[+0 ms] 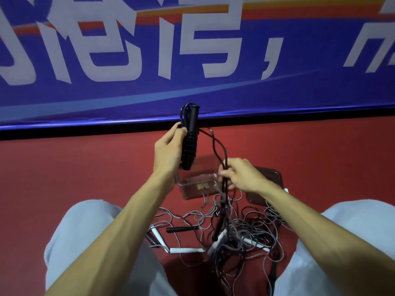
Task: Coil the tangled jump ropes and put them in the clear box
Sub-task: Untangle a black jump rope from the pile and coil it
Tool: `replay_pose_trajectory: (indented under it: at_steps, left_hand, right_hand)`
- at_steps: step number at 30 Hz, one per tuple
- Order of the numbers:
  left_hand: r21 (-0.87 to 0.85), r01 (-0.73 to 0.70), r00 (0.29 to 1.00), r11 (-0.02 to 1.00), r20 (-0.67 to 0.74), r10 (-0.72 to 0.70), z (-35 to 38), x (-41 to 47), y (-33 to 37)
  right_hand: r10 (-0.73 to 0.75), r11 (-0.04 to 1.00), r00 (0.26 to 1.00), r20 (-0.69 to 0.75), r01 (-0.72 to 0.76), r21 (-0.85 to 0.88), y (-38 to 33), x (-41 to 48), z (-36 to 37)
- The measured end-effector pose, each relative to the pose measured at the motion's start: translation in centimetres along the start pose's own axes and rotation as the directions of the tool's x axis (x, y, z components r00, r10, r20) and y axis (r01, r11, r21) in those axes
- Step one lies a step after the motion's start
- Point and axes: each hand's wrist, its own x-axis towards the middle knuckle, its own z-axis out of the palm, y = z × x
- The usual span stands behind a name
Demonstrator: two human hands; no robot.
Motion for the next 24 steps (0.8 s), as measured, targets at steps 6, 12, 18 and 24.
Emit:
replay_pose_trajectory:
  at_steps: [6, 12, 18, 24]
  left_hand:
    - [0.073, 0.026, 1.0, 0.997, 0.014, -0.027, 0.3, 0.0, -0.7]
    - [0.164, 0.04, 0.993, 0.986, 0.107, -0.058, 0.5, -0.4, -1.1]
    - [0.074, 0.337, 0.893, 0.939, 0.289, -0.344, 1.5, -0.6, -1.2]
    - [0.067, 0.502, 0.743, 0.863, 0.477, -0.469, 2.5, -1.3, -1.3]
  right_hand:
    - [-0.072, 0.966, 0.974, -0.216, 0.122, 0.229, -1.9, -0.9, -1.8]
    - [-0.172, 0.976, 0.974, -0.145, 0.189, 0.112, -2.8, -1.7, -2.9]
    - [-0.25, 0.942, 0.961, -0.118, 0.269, 0.199, -2.9, -1.8, -3.8]
    - [-0.206, 0.938, 0.953, -0.221, 0.257, 0.233, -2.8, -1.6, -4.6]
